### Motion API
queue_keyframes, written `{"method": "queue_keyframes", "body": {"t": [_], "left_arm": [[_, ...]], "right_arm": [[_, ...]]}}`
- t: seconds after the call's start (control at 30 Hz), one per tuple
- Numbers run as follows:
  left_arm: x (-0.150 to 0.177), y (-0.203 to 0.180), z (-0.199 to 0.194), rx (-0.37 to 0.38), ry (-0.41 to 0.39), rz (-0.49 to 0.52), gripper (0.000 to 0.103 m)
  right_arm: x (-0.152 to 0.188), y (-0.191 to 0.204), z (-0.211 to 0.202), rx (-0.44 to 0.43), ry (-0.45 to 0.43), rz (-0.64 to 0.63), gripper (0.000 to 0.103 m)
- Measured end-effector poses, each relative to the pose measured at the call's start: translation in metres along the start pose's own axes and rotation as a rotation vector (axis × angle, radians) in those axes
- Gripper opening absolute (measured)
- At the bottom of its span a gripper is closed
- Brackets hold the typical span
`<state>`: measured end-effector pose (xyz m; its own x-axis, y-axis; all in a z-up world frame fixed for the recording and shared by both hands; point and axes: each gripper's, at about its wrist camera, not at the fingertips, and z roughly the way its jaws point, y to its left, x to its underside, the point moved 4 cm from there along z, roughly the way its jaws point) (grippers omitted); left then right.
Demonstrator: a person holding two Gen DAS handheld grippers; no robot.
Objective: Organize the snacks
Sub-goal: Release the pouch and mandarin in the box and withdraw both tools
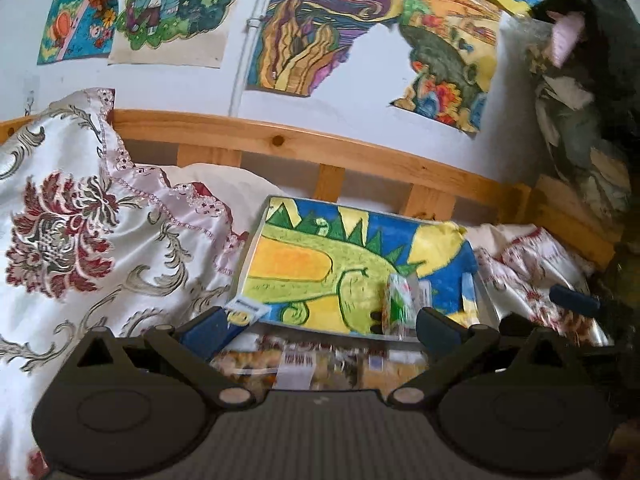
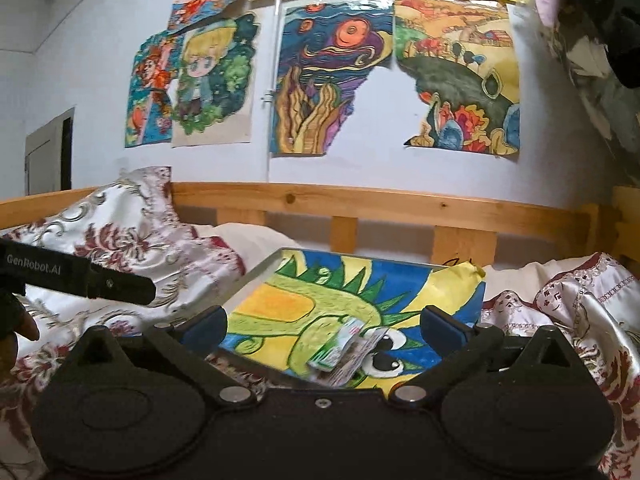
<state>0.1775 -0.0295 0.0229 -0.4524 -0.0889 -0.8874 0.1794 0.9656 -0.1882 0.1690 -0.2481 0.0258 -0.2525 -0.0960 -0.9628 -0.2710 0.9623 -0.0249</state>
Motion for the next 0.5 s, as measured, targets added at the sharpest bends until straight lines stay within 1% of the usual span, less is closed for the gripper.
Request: {"method": "queue_keyframes", "body": {"t": [0.1, 0.23, 0.37, 0.5], "left_arm": [[0.009, -0.001, -0.018, 0.004, -0.009, 0.039, 0.102], [0.025, -0.002, -0.034, 0.025, 0.012, 0.047, 0.102], [0.043, -0.001, -0.044, 0.042, 0.045, 0.045, 0.102], [0.061, 0.000, -0.047, 0.048, 0.093, 0.028, 0.102]], "right_arm": [[0.001, 0.008, -0.013, -0.012, 0.023, 0.024, 0.102], [0.003, 0.018, -0.031, -0.023, 0.049, 0.045, 0.102], [0.007, 0.029, -0.048, -0.019, 0.078, 0.025, 0.102], [0.016, 0.035, -0.066, 0.009, 0.129, 0.021, 0.102]]}}
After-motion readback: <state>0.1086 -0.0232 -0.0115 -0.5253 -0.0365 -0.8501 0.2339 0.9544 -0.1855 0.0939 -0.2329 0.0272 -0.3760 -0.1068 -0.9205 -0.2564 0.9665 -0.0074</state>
